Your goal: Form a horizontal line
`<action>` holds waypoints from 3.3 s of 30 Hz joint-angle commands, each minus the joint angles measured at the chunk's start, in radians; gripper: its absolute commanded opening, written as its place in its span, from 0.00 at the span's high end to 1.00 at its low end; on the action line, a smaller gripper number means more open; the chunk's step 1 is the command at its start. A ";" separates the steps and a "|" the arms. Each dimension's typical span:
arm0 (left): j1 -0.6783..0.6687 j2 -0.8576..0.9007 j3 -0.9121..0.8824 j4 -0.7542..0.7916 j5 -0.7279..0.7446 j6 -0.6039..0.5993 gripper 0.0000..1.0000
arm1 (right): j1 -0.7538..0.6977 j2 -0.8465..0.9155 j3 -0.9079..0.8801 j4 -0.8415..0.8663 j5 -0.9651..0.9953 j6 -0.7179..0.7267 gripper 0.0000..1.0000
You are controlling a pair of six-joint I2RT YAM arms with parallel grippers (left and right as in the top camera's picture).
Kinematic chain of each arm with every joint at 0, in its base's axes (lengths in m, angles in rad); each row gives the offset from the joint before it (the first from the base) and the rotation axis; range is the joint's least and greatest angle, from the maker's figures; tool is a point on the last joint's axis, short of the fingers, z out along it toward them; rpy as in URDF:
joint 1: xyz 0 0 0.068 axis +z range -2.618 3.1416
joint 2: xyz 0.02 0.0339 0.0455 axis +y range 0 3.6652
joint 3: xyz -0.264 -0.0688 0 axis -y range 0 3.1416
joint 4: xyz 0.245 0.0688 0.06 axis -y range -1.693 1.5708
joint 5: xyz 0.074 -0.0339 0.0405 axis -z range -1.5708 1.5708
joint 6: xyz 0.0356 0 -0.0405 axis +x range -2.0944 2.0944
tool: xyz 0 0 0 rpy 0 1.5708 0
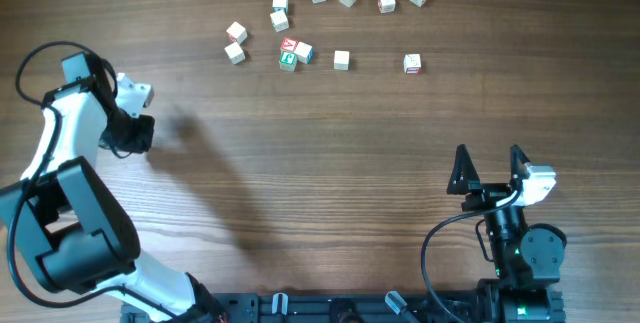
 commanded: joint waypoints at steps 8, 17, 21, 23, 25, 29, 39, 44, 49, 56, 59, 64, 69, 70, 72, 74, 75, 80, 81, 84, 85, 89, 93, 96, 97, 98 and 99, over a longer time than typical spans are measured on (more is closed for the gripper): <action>0.039 0.011 -0.117 0.188 0.049 -0.007 0.94 | -0.004 0.000 0.000 0.003 0.003 0.008 0.00; 0.058 0.011 -0.127 0.224 0.049 -0.060 0.66 | -0.004 0.000 0.000 0.003 0.003 0.008 0.00; 0.058 0.011 -0.126 0.224 0.050 -0.060 0.52 | -0.004 0.000 0.000 0.003 0.003 0.008 0.00; 0.058 0.011 -0.126 0.224 0.050 -0.060 0.38 | -0.004 0.000 0.000 0.003 0.003 0.008 0.00; 0.058 0.011 -0.126 0.225 0.050 -0.060 0.00 | -0.004 0.000 0.000 0.003 0.003 0.008 0.00; 0.057 -0.003 -0.100 0.214 0.050 -0.077 0.00 | -0.004 0.000 0.000 0.003 0.003 0.008 0.00; 0.029 -0.300 0.271 -0.028 0.287 -0.289 0.00 | -0.004 0.000 0.000 0.003 0.003 0.008 0.00; 0.029 -0.483 0.345 -0.068 0.642 -0.418 0.00 | -0.004 0.000 0.000 0.003 0.003 0.008 0.00; 0.024 -0.607 0.345 0.037 0.838 -0.454 0.00 | -0.004 0.000 0.000 0.002 0.003 0.008 0.00; -0.183 -0.525 0.345 0.213 0.643 -0.588 0.00 | -0.004 0.000 0.000 0.003 0.003 0.008 0.00; -0.311 -0.441 0.345 0.238 0.433 -0.616 0.00 | -0.004 0.000 0.000 0.003 0.003 0.008 0.00; -0.496 -0.209 0.345 0.327 0.125 -0.663 0.00 | -0.004 0.000 0.000 0.002 0.003 0.008 0.00; -0.517 -0.012 0.345 0.366 -0.010 -0.813 0.00 | -0.004 0.000 0.000 0.002 0.018 0.008 0.00; -0.514 0.020 0.345 0.371 -0.015 -0.838 0.00 | -0.004 0.000 0.000 0.002 0.017 0.008 0.00; -0.511 0.085 0.345 0.386 -0.016 -0.858 0.00 | -0.004 0.000 0.000 0.002 0.018 0.008 0.00; -0.511 0.141 0.345 0.399 -0.032 -0.879 0.00 | -0.004 0.000 0.000 0.002 0.017 0.008 0.00; -0.511 0.163 0.345 0.399 -0.042 -0.891 0.00 | -0.004 0.000 0.000 0.002 0.017 0.008 0.00; -0.511 0.258 0.345 0.370 -0.083 -1.046 0.00 | -0.004 0.000 0.000 0.001 0.017 0.009 0.00; -0.510 0.271 0.345 0.365 -0.084 -1.071 0.00 | -0.004 0.000 0.000 0.001 0.017 0.009 0.00; -0.511 0.309 0.344 0.349 -0.125 -1.176 0.00 | -0.004 0.000 0.000 0.001 0.017 0.009 0.00; -0.511 0.320 0.344 0.349 -0.133 -1.193 0.00 | -0.004 0.000 0.000 0.001 0.017 0.008 0.00; -0.511 0.378 0.344 0.388 -0.135 -1.202 0.00 | -0.004 0.000 0.000 0.001 0.017 0.024 0.00; -0.510 0.432 0.344 0.436 -0.135 -1.201 0.02 | -0.004 0.000 0.000 0.001 0.017 0.062 0.00; -0.509 0.459 0.344 0.454 -0.135 -1.195 0.28 | -0.004 0.000 0.000 0.001 0.017 0.061 0.00; -0.508 0.460 0.344 0.452 -0.135 -1.180 0.43 | -0.004 0.000 0.000 0.001 0.017 0.061 0.00; -0.508 0.460 0.344 0.450 -0.135 -1.165 0.51 | -0.004 0.000 0.000 0.001 0.017 0.061 0.00; -0.507 0.459 0.344 0.450 -0.135 -1.138 0.65 | -0.004 0.000 0.000 0.001 0.017 0.061 0.00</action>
